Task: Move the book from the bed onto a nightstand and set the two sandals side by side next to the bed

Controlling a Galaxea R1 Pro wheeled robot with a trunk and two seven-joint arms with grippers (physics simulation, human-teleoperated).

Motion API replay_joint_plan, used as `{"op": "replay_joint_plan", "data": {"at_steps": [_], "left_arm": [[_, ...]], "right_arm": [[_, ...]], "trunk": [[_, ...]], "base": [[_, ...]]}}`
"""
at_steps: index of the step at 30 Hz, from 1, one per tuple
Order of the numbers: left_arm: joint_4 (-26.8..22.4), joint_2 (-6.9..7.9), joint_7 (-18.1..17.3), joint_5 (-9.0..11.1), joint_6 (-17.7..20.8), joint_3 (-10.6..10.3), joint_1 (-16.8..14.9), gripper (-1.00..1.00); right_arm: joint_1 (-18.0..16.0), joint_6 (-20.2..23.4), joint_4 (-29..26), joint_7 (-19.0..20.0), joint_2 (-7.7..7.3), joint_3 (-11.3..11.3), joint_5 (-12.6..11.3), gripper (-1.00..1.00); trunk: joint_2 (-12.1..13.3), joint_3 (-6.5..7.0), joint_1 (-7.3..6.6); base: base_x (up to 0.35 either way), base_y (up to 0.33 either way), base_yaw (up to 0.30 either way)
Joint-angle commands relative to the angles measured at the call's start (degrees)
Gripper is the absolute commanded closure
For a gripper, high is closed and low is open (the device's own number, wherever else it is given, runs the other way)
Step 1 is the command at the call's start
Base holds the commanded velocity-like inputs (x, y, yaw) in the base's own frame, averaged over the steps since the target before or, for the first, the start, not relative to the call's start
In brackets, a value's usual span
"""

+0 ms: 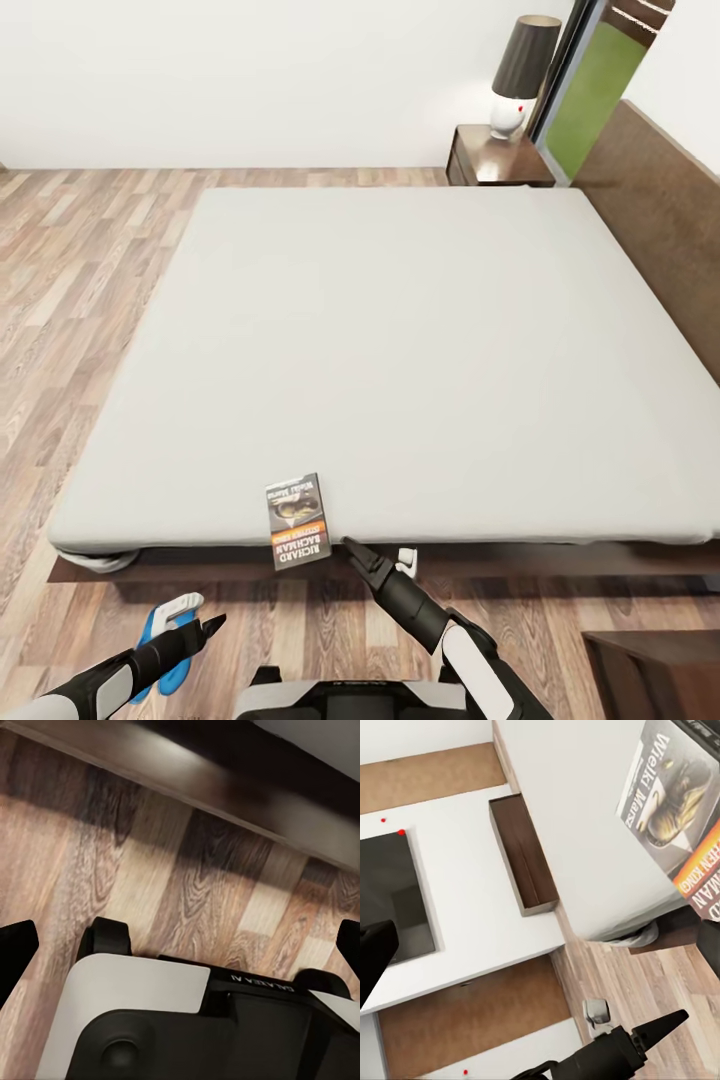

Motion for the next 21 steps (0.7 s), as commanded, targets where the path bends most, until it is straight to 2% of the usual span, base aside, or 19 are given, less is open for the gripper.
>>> {"op": "replay_joint_plan", "data": {"at_steps": [1,7,21], "left_arm": [[0.09,0.01,-0.21,-0.08,-0.14,0.16,-0.05,-1.00],[0.09,0.01,-0.21,-0.07,-0.14,0.16,-0.05,-1.00],[0.09,0.01,-0.21,-0.07,-0.07,0.16,-0.06,-1.00]], "right_arm": [[-0.01,0.51,0.00,0.02,-0.02,0.01,-0.60,-1.00],[-0.01,0.52,0.00,0.02,0.00,0.01,-0.60,-1.00],[-0.01,0.48,0.00,0.02,0.01,0.01,-0.60,-1.00]], "trunk": [[-0.45,-0.22,0.23],[-2.86,-1.30,1.55],[-8.47,-3.81,4.63]], "base": [[0.000,0.000,0.246],[0.000,0.000,0.183],[0.000,0.000,0.013]]}}
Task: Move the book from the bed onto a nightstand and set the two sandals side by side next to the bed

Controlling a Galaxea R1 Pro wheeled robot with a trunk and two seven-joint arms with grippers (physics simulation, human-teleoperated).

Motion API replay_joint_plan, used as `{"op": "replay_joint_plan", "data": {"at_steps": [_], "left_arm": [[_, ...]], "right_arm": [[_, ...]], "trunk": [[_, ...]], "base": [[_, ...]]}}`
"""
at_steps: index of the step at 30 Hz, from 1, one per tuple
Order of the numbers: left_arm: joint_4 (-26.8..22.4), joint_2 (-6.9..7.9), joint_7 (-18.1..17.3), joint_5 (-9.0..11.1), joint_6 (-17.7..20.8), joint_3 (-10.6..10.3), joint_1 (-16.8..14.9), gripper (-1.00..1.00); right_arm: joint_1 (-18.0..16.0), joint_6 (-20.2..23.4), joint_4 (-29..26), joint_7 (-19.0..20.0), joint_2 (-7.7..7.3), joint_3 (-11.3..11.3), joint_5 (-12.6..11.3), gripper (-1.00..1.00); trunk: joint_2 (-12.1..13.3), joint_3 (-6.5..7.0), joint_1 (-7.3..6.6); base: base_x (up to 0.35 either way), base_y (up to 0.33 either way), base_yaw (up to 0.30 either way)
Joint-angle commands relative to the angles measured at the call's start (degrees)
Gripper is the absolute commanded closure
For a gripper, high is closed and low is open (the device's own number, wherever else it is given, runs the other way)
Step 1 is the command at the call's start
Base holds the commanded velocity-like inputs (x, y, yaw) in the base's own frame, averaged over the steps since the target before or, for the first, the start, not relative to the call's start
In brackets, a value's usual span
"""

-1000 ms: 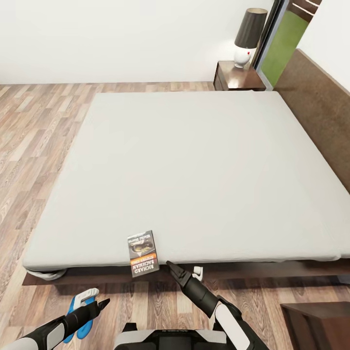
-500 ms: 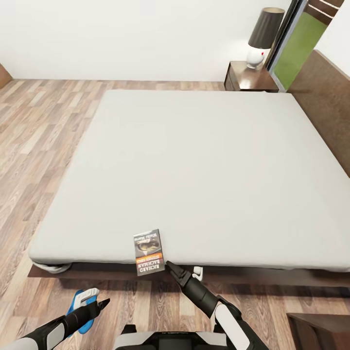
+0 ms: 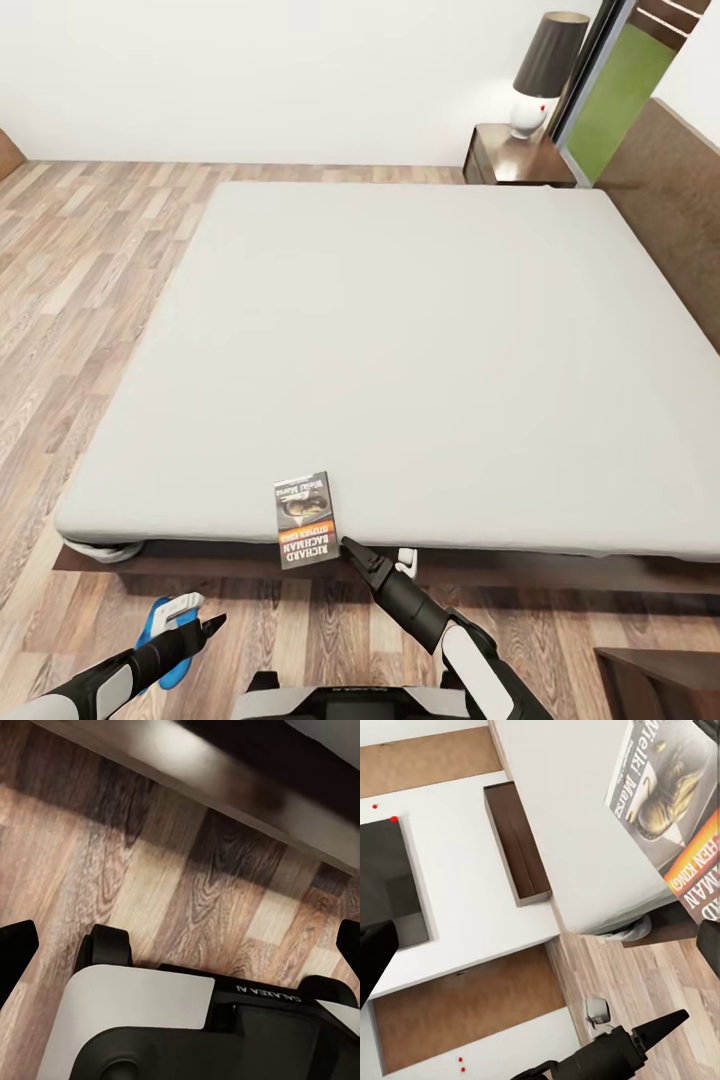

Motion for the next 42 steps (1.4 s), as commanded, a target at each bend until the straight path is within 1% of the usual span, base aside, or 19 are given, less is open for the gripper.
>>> {"op": "replay_joint_plan", "data": {"at_steps": [1,12,24,33,40,42], "left_arm": [[0.08,0.03,-0.21,-0.07,-0.13,0.17,-0.02,-1.00],[0.08,0.01,-0.21,-0.07,-0.13,0.17,0.00,-1.00],[0.08,0.06,-0.17,-0.01,-0.14,0.17,-0.03,-1.00],[0.08,0.04,-0.20,0.00,-0.13,0.17,-0.03,-1.00],[0.08,0.02,-0.09,0.01,-0.02,0.17,-0.01,-1.00],[0.08,0.01,-0.07,0.01,0.02,0.17,-0.02,-1.00]], "right_arm": [[-0.02,0.52,0.01,0.02,-0.02,0.02,-0.60,-1.00],[-0.02,0.54,0.01,0.02,0.01,0.02,-0.60,-1.00],[-0.02,0.52,0.01,0.02,0.00,0.02,-0.60,-1.00],[-0.02,0.48,0.01,0.02,0.02,0.02,-0.60,-1.00],[-0.02,0.52,0.01,0.02,0.02,0.02,-0.60,-1.00],[-0.02,0.51,0.01,0.02,0.02,0.02,-0.60,-1.00]], "trunk": [[-0.44,-0.22,0.23],[-4.85,-2.19,2.65],[-4.85,-2.19,2.65],[-4.85,-2.19,2.65],[-4.85,-2.19,2.65],[-5.66,-2.55,3.09]], "base": [[0.000,0.000,0.005],[0.000,0.000,0.060],[-0.006,0.001,0.001],[-0.197,0.107,0.000],[-0.032,0.019,0.000],[-0.007,0.004,0.000]]}}
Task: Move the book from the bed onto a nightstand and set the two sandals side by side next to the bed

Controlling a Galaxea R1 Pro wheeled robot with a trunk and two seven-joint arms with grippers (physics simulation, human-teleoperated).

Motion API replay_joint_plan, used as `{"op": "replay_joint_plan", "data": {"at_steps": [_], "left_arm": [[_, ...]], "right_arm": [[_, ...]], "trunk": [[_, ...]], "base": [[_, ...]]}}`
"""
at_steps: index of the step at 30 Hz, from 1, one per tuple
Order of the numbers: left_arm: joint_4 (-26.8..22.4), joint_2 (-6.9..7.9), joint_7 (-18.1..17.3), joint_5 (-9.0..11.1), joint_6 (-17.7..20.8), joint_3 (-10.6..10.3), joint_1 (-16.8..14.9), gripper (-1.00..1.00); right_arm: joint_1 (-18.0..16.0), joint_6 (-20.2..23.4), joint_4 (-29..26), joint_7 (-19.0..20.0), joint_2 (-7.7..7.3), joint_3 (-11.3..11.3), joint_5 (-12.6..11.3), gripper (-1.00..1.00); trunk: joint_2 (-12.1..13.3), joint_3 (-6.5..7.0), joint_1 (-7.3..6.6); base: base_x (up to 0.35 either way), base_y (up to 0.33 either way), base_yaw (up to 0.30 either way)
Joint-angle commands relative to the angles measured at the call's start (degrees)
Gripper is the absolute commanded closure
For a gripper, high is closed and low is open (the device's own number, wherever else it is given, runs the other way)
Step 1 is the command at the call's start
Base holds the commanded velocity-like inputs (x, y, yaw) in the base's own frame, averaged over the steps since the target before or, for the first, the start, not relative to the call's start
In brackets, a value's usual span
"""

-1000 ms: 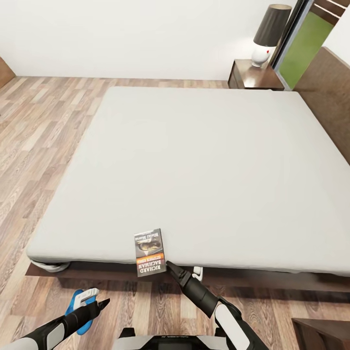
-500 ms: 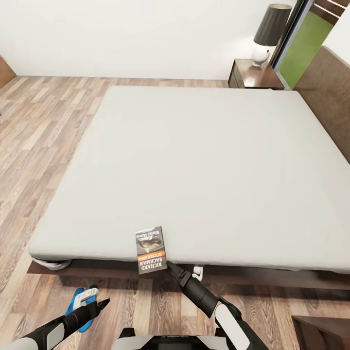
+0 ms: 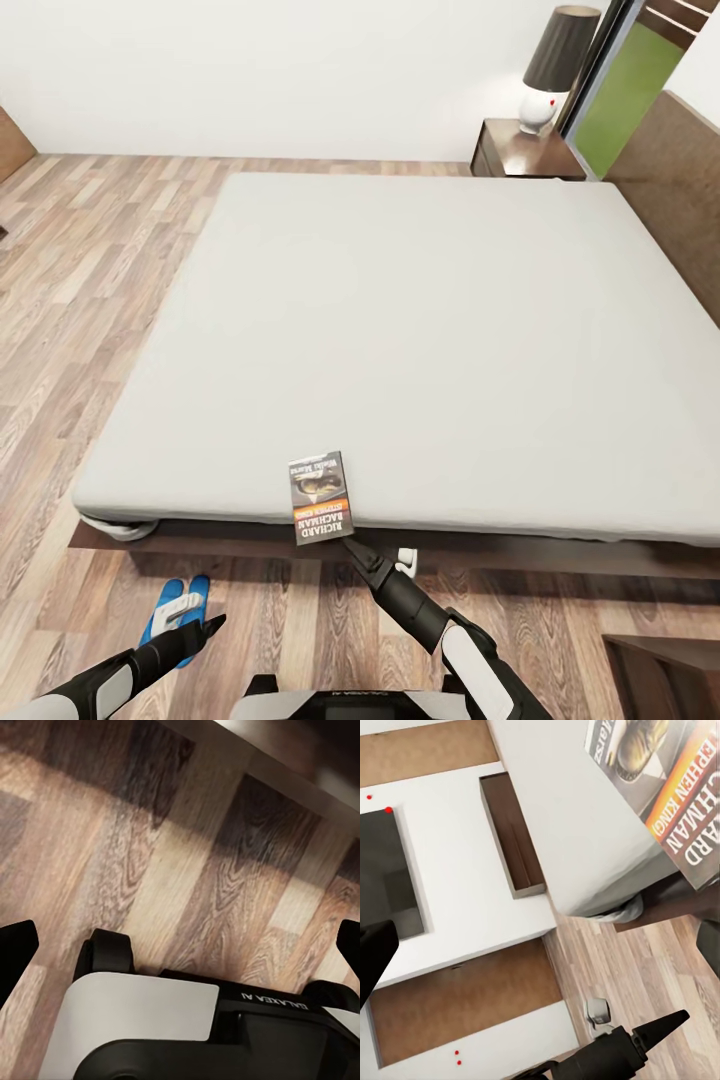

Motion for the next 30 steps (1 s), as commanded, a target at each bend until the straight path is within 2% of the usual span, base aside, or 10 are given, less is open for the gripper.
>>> {"op": "replay_joint_plan", "data": {"at_steps": [1,30], "left_arm": [[0.08,0.02,-0.20,-0.05,-0.09,0.17,-0.02,-1.00],[0.08,0.01,-0.27,-0.05,-0.17,0.17,0.00,-1.00]], "right_arm": [[-0.02,0.52,0.01,0.02,0.00,0.02,-0.60,-1.00],[-0.02,0.48,0.01,0.02,0.00,0.02,-0.60,-1.00]], "trunk": [[-0.44,-0.21,0.23],[-12.07,-5.42,6.60]], "base": [[-0.004,0.002,0.000],[0.000,0.000,0.000]]}}
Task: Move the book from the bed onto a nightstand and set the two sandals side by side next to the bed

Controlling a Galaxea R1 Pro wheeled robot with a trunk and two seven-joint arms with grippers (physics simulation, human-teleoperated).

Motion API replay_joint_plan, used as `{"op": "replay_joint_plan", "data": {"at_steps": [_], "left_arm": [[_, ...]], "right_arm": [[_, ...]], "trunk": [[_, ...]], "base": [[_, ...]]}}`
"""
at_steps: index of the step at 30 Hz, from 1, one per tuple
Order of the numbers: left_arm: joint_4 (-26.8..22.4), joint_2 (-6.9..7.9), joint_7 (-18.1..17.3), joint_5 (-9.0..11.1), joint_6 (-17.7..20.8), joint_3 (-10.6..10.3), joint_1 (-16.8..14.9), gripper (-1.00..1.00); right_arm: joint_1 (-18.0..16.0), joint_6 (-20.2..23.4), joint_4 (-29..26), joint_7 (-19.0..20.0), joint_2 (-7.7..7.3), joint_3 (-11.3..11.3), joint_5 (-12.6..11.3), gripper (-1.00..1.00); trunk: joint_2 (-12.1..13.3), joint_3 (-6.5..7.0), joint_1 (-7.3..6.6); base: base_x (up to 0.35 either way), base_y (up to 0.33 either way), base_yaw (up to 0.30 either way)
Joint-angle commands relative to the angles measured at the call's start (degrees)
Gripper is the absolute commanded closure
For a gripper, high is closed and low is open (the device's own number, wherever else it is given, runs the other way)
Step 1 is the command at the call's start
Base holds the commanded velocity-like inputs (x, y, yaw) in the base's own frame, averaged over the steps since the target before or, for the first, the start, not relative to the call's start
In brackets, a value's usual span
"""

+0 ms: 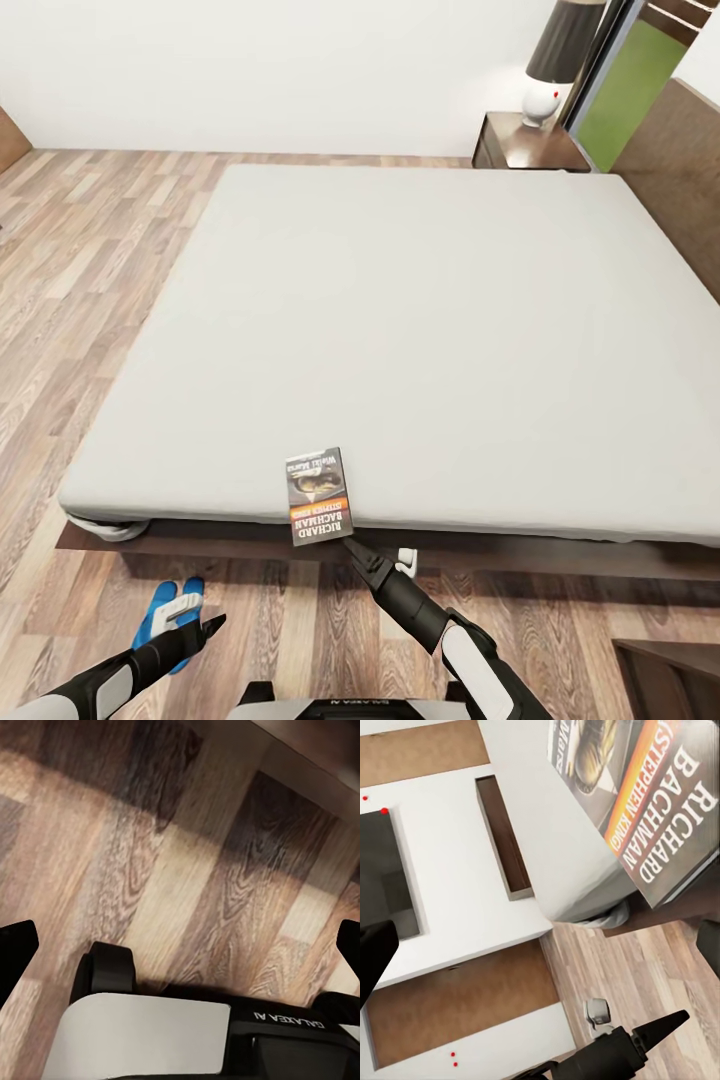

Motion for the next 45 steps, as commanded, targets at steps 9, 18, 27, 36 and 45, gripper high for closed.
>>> {"op": "replay_joint_plan", "data": {"at_steps": [9,18,27,36,45], "left_arm": [[0.08,0.01,-0.21,-0.08,-0.19,0.17,-0.06,-1.00],[0.08,0.01,-0.21,-0.06,-0.21,0.17,-0.06,-1.00],[0.08,0.01,-0.21,-0.07,-0.21,0.17,-0.05,-1.00],[0.08,0.01,-0.21,-0.07,-0.21,0.17,-0.07,-1.00],[0.08,0.01,-0.21,-0.07,-0.21,0.17,-0.02,-1.00]], "right_arm": [[-0.02,0.53,0.01,0.02,0.00,0.02,-0.61,-1.00],[-0.02,0.48,0.01,0.02,0.00,0.02,-0.61,-1.00],[-0.02,0.49,0.01,0.02,0.00,0.02,-0.61,-1.00],[-0.02,0.48,0.01,0.02,0.00,0.02,-0.61,-1.00],[-0.02,0.49,0.01,0.02,0.00,0.02,-0.61,-1.00]], "trunk": [[-3.64,-1.65,1.98],[-7.25,-3.26,3.96],[-10.86,-4.88,5.94],[-14.47,-6.50,7.91],[-18.08,-8.11,9.89]], "base": [[0.000,0.000,0.000],[0.000,0.000,0.000],[0.000,0.000,0.000],[0.000,0.000,0.000],[0.000,0.000,0.000]]}}
